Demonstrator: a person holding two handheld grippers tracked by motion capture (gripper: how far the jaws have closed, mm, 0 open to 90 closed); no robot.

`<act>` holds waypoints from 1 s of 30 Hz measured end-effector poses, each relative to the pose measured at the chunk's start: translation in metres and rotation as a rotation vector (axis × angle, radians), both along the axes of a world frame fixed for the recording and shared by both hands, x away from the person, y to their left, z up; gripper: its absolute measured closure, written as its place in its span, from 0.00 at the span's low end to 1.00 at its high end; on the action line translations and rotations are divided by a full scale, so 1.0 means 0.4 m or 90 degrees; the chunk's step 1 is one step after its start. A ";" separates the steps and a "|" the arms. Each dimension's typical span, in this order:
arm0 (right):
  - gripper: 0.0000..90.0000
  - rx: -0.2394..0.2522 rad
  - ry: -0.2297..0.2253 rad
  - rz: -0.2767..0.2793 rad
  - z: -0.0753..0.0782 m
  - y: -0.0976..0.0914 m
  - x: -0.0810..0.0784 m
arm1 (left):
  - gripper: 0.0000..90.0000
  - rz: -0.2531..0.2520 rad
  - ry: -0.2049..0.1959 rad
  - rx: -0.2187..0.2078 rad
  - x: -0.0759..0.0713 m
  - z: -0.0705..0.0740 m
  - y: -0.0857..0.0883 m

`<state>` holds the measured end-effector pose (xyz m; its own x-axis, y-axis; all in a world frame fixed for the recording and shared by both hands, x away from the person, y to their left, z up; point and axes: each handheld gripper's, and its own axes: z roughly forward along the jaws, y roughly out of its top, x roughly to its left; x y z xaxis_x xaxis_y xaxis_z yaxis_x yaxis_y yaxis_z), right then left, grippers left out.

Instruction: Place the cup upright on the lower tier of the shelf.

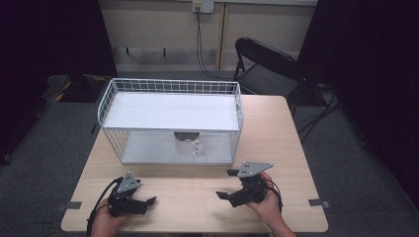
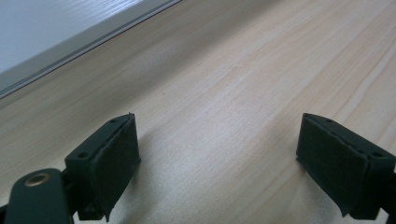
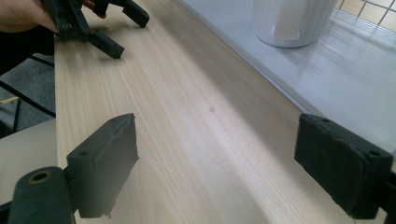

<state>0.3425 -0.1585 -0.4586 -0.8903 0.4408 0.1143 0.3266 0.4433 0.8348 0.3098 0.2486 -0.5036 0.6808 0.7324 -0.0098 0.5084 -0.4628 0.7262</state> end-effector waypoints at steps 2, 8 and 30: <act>0.14 -0.004 -0.003 -0.003 -0.001 -0.010 -0.001 | 0.14 0.000 0.000 0.000 0.000 0.000 0.000; 0.14 -0.007 -0.004 -0.008 -0.002 -0.038 -0.001 | 0.14 0.000 0.000 0.000 0.000 0.000 0.000; 0.14 -0.012 -0.011 -0.047 -0.009 -0.137 0.000 | 0.14 0.001 0.000 0.000 0.000 0.000 0.000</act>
